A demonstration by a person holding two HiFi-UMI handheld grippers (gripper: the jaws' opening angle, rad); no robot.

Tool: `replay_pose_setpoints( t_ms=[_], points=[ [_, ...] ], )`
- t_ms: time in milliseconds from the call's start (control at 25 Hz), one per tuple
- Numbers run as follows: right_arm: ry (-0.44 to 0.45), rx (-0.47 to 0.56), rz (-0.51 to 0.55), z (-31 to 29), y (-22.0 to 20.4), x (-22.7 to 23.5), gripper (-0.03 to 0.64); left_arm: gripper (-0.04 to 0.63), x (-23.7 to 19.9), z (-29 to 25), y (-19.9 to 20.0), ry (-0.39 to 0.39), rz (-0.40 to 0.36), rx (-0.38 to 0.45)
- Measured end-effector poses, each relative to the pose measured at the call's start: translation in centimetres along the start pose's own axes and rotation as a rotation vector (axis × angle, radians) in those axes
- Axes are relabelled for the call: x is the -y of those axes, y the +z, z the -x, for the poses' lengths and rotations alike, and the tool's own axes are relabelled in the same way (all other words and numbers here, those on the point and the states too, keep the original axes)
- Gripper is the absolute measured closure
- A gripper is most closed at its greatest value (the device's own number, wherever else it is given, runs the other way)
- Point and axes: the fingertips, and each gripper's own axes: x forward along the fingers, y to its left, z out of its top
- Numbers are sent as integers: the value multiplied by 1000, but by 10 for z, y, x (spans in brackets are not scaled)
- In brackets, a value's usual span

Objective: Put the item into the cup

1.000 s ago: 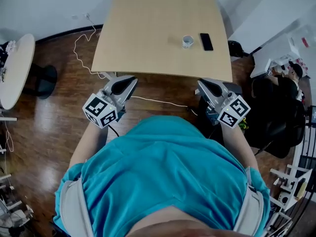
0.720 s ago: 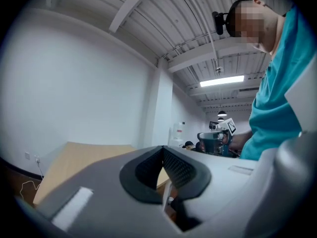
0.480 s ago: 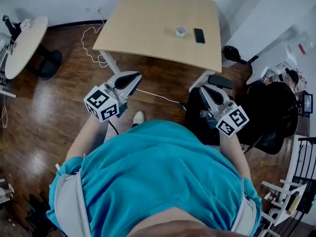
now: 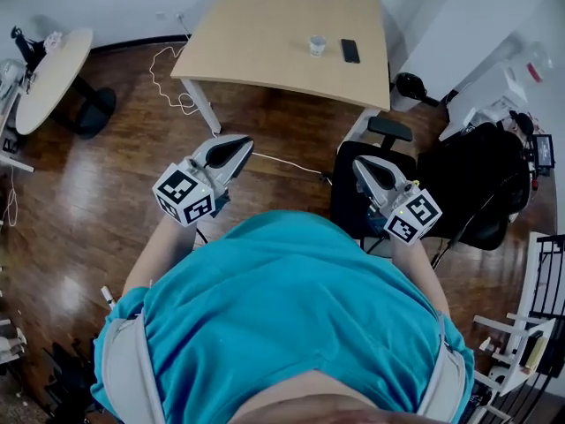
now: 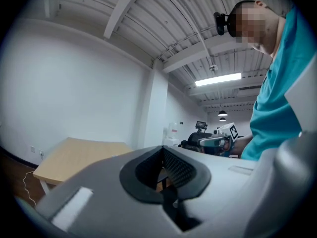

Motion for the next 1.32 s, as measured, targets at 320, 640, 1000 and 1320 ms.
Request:
replay_pose_setpoints(
  t_ms=[320,640,1000,1320],
  points=[
    [-59,34,-31,-20,5,-20,615,592,-23,39,7,2,-33,16],
    [-46,-13,33,-41,9,-39,615,592,-40,55,9,3,-15,28],
    [-29,-25,36,-46,6,-39,615,592,-42,61,7,22,-3,34],
    [-18,-26,33,-48,6,-39,615,592,-43,63,9,35,-5,36]
  ],
)
